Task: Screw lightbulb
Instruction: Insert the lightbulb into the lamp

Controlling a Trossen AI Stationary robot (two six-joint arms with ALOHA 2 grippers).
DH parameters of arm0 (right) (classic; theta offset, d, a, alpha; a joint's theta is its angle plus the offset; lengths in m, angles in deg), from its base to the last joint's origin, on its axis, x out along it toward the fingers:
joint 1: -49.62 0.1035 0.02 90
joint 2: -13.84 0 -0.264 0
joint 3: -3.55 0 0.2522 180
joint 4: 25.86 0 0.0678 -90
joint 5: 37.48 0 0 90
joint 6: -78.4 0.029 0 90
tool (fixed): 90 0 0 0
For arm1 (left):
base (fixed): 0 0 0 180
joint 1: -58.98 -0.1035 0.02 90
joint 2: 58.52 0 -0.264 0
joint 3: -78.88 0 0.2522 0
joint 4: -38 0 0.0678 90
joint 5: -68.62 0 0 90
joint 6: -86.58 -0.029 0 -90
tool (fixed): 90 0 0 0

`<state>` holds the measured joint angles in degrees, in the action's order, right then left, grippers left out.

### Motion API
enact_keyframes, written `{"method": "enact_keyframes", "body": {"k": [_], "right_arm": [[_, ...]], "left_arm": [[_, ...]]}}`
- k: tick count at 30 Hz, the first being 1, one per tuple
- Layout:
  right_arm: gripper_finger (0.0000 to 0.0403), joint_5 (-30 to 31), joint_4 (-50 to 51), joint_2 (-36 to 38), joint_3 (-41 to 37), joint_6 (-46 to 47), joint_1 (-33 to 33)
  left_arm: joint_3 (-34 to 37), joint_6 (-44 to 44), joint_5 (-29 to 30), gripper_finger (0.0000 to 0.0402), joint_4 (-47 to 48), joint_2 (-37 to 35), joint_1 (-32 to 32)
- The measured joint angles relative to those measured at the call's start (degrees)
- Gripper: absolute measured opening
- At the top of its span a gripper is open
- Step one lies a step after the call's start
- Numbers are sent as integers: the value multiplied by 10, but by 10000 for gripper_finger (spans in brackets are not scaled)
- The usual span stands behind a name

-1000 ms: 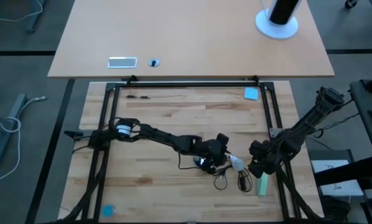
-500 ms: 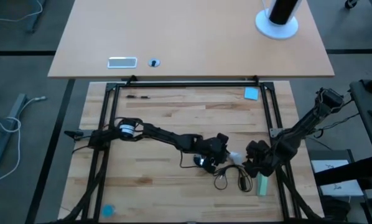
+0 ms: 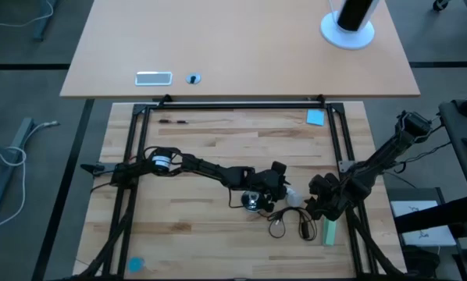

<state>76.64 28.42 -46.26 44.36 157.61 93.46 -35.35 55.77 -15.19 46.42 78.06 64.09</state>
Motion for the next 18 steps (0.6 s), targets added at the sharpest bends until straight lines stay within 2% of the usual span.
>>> {"method": "enact_keyframes", "body": {"k": [6,18], "right_arm": [[208,0,1,0,-3,0,0],[217,0,-1,0,-11,2,-1]], "left_arm": [[0,-2,-74,169,19,0,-8],[4,3,-87,169,15,11,-27]]}}
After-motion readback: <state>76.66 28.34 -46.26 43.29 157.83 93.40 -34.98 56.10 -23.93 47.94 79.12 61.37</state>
